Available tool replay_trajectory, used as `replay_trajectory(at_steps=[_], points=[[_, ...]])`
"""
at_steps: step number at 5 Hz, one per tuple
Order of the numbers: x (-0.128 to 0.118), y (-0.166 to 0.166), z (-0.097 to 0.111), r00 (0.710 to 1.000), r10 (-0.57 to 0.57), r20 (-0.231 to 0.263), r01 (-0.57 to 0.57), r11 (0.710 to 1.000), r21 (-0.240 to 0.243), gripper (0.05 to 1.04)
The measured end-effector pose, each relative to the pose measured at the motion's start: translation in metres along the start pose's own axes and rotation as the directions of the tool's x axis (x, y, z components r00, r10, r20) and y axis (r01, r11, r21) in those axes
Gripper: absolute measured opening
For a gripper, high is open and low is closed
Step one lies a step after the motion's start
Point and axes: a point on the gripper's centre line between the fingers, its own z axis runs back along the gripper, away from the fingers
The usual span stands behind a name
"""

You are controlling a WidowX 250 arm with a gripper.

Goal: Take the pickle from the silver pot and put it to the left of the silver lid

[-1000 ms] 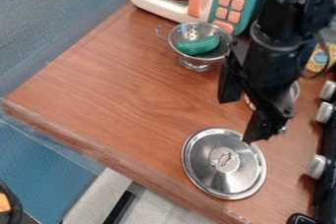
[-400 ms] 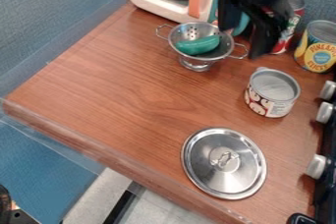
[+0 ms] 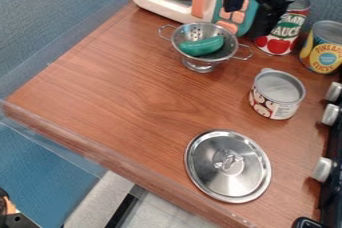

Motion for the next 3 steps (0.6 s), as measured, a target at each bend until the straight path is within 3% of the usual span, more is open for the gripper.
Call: replay_trajectory(at_steps=[2,3], points=[[-0.012,0.038,-0.035,0.994,0.078,-0.07,-0.078,0.997,-0.001,0.999],[-0.01,0.048,-0.044,0.993,0.095,-0.069,-0.095,0.995,0.003,0.999]])
